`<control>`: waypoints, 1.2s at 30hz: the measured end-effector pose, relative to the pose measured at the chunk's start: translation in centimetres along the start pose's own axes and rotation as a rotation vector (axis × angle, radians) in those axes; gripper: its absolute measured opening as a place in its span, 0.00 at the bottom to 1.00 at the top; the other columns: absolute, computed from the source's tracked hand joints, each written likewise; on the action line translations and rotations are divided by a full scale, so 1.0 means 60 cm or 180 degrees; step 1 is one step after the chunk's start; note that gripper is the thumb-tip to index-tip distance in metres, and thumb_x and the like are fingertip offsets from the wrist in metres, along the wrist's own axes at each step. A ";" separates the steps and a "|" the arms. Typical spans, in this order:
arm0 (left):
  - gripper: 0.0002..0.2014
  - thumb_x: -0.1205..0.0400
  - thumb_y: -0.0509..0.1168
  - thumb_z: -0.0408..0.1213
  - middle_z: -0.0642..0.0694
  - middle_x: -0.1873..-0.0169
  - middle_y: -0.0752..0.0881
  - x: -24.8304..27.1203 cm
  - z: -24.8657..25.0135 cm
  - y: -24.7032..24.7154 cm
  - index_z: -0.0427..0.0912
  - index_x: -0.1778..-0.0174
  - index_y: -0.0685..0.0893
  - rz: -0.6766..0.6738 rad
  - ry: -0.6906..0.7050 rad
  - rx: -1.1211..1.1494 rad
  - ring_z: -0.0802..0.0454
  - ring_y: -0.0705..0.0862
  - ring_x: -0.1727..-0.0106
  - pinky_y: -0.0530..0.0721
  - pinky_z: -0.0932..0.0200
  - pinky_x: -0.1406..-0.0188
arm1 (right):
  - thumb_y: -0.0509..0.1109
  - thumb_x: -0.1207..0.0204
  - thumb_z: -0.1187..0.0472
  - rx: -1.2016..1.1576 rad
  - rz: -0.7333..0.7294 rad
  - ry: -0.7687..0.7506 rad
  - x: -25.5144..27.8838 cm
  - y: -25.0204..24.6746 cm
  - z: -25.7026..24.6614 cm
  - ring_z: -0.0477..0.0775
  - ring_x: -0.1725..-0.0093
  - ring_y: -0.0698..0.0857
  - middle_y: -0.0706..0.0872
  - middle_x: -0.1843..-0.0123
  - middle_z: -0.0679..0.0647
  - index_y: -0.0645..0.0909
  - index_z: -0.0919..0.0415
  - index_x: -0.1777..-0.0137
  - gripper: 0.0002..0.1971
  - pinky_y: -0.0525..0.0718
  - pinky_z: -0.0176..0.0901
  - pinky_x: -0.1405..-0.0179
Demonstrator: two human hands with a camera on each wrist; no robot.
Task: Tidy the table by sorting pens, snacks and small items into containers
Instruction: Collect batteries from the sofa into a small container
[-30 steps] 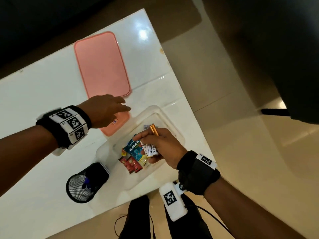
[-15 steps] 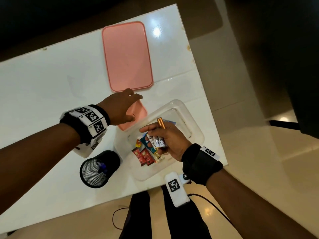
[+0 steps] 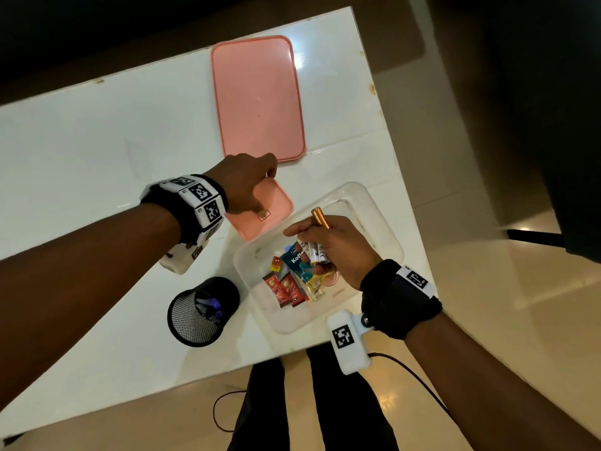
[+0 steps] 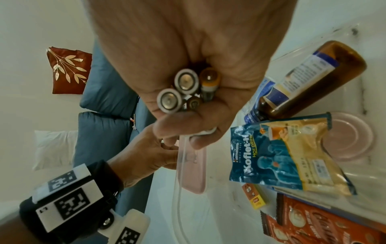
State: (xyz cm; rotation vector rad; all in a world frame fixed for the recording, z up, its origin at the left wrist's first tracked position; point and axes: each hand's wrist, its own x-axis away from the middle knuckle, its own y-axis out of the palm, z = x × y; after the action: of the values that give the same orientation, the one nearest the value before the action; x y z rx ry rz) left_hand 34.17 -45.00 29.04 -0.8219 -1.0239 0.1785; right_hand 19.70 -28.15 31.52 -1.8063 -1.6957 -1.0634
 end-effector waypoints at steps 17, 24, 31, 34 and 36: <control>0.14 0.28 0.77 0.37 0.51 0.53 0.81 0.058 -0.063 0.034 0.47 0.51 0.81 0.0989 0.0091 0.1284 0.49 0.84 0.54 0.84 0.47 0.50 | 0.65 0.21 0.65 -0.0085 0.0449 -0.0049 -0.003 0.007 -0.010 0.48 0.66 0.84 0.85 0.58 0.56 0.90 0.58 0.50 0.11 0.80 0.37 0.77; 0.10 0.21 0.70 0.38 0.48 0.46 0.84 0.074 -0.069 0.024 0.47 0.48 0.76 0.0906 0.0139 0.1516 0.47 0.85 0.49 0.78 0.60 0.58 | 0.65 0.20 0.65 -0.0013 0.0489 -0.0092 -0.011 0.024 -0.018 0.50 0.66 0.84 0.85 0.57 0.58 0.90 0.59 0.49 0.11 0.79 0.37 0.78; 0.08 0.17 0.67 0.35 0.49 0.65 0.88 0.154 -0.116 0.004 0.51 0.59 0.78 0.0643 -0.0102 0.3124 0.46 0.84 0.59 0.84 0.38 0.50 | 0.65 0.19 0.65 0.0028 0.0415 -0.0212 -0.014 0.037 -0.037 0.50 0.66 0.84 0.84 0.58 0.59 0.90 0.60 0.50 0.11 0.79 0.37 0.77; 0.06 0.17 0.66 0.36 0.51 0.67 0.90 0.201 -0.165 0.013 0.52 0.58 0.78 0.0929 -0.0288 0.3512 0.50 0.86 0.59 0.86 0.47 0.52 | 0.65 0.20 0.65 0.0138 0.0356 -0.0276 -0.018 0.049 -0.052 0.50 0.65 0.84 0.84 0.59 0.58 0.90 0.60 0.49 0.11 0.80 0.37 0.76; 0.08 0.16 0.66 0.36 0.51 0.66 0.89 0.222 -0.202 0.031 0.54 0.58 0.79 0.1192 -0.0522 0.3366 0.49 0.84 0.60 0.82 0.50 0.54 | 0.65 0.20 0.65 0.0362 0.0299 -0.0369 -0.028 0.062 -0.069 0.50 0.63 0.84 0.85 0.58 0.57 0.90 0.58 0.49 0.11 0.82 0.37 0.73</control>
State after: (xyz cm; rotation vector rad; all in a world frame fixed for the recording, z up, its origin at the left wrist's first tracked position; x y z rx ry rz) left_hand 51.56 -43.45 33.81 -0.0103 -0.7560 1.0223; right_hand 22.46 -32.92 33.40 -1.8861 -1.6828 -0.8214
